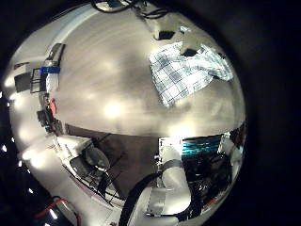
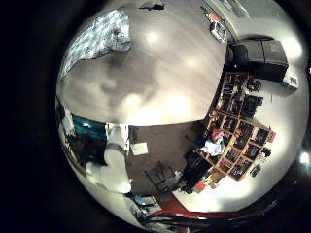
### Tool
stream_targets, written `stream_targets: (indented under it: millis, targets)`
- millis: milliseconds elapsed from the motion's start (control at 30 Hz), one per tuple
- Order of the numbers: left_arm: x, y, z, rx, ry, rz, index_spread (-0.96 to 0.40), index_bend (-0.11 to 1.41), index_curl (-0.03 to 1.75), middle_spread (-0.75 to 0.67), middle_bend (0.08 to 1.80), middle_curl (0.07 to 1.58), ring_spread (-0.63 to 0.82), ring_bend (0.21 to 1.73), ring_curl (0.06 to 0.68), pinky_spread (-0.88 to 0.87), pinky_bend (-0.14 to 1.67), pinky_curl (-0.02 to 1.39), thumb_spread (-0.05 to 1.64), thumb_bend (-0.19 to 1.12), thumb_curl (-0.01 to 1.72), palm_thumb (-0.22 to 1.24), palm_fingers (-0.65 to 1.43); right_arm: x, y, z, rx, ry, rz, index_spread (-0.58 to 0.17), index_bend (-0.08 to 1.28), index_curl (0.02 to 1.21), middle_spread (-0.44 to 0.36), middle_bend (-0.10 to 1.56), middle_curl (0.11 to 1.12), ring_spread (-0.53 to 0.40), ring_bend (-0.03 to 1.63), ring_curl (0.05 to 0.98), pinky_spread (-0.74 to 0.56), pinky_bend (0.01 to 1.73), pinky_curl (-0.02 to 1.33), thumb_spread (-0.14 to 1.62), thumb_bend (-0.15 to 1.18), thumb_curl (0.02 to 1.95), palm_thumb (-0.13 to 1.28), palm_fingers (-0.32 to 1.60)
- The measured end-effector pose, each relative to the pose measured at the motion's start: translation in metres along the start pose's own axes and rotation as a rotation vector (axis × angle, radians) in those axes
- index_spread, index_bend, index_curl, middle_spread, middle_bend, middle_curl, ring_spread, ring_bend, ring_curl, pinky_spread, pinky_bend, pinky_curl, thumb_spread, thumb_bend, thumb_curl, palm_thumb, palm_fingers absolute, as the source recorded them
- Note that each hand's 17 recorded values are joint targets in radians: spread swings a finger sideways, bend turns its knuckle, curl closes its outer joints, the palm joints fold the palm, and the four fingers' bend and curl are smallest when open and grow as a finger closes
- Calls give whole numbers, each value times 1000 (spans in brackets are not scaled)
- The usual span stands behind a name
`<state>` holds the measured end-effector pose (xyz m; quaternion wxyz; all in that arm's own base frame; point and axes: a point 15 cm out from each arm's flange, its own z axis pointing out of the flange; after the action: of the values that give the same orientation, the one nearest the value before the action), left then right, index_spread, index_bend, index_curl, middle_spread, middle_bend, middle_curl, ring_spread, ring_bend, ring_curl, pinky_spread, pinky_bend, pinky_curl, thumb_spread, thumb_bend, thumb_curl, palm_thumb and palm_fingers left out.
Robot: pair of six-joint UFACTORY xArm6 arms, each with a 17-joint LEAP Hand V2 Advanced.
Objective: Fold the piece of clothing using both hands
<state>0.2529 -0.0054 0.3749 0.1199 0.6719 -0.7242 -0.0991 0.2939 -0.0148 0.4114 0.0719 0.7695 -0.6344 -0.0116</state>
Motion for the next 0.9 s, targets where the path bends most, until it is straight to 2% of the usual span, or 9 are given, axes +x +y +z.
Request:
stream_targets:
  millis: [300, 600, 767, 900]
  targets:
    - [-1, 0, 1, -1, -5, 13, -78, 183, 414, 140, 190, 357, 201, 666, 188, 255, 275, 417, 1115, -21, 290, 244, 303, 4, 0, 5, -13, -2, 1, -432, 181, 327, -99, 298, 368, -84, 593, 173, 313, 542, 92, 1137, -21, 249, 153, 421]
    - [-11, -10, 5, -4, -28, 60, -78, 183, 413, 143, 190, 357, 204, 669, 183, 247, 280, 411, 1117, -21, 288, 245, 303, 14, 1, 11, -28, -11, 38, -433, 174, 329, -99, 296, 369, -87, 595, 173, 308, 538, 93, 1141, -20, 247, 151, 429]
    - [-22, -16, 8, -20, -54, 68, -78, 184, 413, 144, 190, 357, 205, 669, 181, 243, 282, 408, 1120, -18, 290, 251, 303, 26, -20, 26, -64, -25, 65, -429, 142, 302, -116, 337, 379, -145, 683, 190, 227, 582, 91, 1137, -5, 259, 205, 506]
    - [-27, -21, 18, -26, -41, 79, -77, 184, 413, 144, 188, 357, 210, 670, 179, 247, 282, 403, 1126, -18, 290, 264, 299, 34, -51, 35, -121, -36, 60, -399, 134, 287, -118, 323, 380, -166, 695, 204, 185, 656, 108, 1095, -20, 272, 238, 399]
